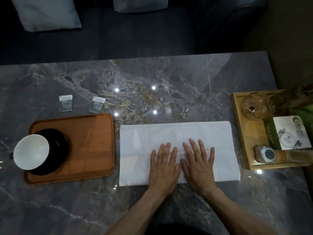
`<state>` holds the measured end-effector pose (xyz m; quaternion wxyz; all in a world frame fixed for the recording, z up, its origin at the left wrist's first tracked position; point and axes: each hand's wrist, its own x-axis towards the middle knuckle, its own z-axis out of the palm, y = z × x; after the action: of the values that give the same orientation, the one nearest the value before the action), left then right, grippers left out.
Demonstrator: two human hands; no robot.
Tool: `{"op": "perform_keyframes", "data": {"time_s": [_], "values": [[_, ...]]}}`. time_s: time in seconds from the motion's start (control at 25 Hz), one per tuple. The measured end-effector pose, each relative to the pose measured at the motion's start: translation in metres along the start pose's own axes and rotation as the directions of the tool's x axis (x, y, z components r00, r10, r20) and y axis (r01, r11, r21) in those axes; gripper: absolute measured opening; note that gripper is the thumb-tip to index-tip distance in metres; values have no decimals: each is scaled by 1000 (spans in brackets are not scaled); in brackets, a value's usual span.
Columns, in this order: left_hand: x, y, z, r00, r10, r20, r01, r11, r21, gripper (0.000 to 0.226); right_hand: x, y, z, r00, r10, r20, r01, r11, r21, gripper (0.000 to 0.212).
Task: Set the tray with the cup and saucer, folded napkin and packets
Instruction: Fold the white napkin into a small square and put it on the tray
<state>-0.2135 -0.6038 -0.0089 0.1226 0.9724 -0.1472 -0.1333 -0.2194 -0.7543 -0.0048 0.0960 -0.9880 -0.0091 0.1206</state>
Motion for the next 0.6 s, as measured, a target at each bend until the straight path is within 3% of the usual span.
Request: {"op": "perform_keyframes", "data": {"time_s": [0.32, 0.6], "values": [[2, -2, 28, 999, 35, -24, -33, 998, 53, 62, -3, 10, 24, 1000, 17, 0, -17, 999, -47, 59], [-13, -62, 15, 995, 93, -45, -90, 994, 60, 65, -18, 57, 18, 995, 94, -15, -95, 992, -88, 60]]}}
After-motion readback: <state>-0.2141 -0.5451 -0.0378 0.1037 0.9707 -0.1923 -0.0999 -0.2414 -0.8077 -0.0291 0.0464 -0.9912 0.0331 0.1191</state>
